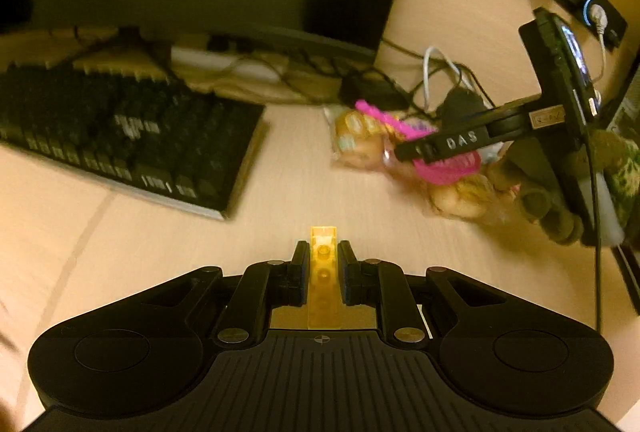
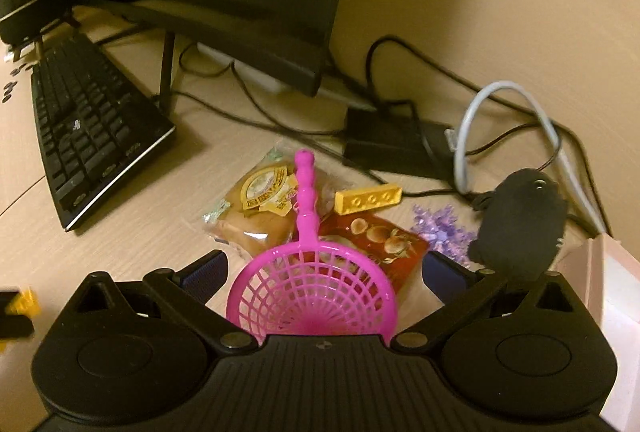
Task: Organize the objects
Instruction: 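Grasp the pink basket handle with the right gripper while the left gripper holds the yellow brick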
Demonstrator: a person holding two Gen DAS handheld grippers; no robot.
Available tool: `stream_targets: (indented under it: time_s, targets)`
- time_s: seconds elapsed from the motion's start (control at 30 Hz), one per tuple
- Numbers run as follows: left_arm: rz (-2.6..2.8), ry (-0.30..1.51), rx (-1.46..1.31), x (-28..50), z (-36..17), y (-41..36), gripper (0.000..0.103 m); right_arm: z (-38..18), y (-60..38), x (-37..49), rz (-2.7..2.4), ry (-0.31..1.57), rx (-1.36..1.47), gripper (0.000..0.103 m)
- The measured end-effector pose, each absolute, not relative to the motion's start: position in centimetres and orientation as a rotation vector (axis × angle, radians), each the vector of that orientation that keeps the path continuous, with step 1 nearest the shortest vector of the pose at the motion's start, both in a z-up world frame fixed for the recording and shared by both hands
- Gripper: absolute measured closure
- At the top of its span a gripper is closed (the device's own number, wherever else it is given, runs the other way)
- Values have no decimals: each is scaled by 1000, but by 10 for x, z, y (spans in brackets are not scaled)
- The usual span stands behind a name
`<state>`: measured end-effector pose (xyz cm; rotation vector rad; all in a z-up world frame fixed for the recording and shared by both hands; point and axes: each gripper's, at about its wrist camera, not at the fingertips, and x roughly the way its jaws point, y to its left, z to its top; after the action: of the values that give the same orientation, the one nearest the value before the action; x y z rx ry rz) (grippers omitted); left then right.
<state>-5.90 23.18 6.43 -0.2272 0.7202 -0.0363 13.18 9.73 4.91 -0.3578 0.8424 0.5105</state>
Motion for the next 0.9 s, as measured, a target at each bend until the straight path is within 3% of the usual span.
stream_targets:
  time_s: [0.2, 0.4, 0.47, 0.5, 0.9]
  targets:
    - [-82, 666, -309, -64, 58, 247, 86, 61, 100, 118, 609, 772, -473, 0]
    - [-105, 696, -341, -64, 50, 250, 86, 39, 113, 134, 587, 876, -478, 0]
    - [-99, 698, -345, -66, 50, 250, 86, 35, 115, 137, 561, 882, -476, 9]
    - [-95, 700, -344, -65, 50, 250, 86, 35, 115, 138, 539, 884, -471, 21]
    - [-156, 759, -233, -54, 60, 198, 86, 96, 63, 38, 506, 804, -272, 21]
